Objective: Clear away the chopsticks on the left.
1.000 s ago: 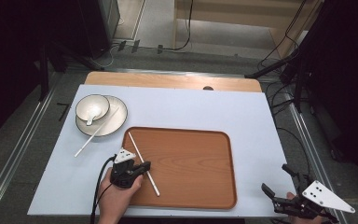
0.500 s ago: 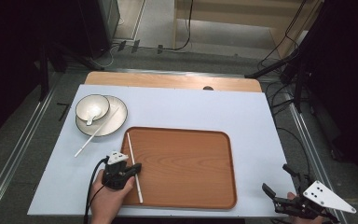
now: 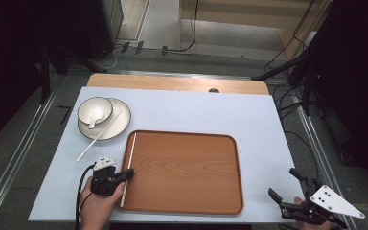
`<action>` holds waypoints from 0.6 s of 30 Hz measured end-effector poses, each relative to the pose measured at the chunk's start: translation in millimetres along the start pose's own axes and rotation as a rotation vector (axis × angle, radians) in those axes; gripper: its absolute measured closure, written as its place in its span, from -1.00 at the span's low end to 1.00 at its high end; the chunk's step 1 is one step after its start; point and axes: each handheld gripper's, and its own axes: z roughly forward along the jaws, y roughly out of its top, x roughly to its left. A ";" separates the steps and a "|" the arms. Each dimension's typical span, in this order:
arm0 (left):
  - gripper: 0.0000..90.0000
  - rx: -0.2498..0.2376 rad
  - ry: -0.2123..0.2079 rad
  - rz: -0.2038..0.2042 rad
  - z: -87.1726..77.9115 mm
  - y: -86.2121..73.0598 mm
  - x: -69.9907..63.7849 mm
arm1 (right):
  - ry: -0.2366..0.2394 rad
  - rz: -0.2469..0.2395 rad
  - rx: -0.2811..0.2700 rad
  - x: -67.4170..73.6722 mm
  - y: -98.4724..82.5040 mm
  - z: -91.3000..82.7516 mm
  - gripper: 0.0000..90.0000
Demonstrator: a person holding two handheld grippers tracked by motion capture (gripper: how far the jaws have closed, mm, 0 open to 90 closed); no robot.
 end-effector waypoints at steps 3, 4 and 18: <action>0.77 -0.028 0.012 0.004 -4.3 1.9 0.7 | -0.001 0.001 -0.001 -0.4 -0.3 -0.3 -0.87; 0.77 -0.041 0.012 -0.001 -6.7 3.0 1.7 | -0.001 0.001 -0.001 -0.4 -0.3 -0.3 -0.87; 0.31 -0.126 0.107 -0.034 -45.5 28.6 35.3 | -0.003 0.003 0.000 0.1 -0.5 0.0 -0.87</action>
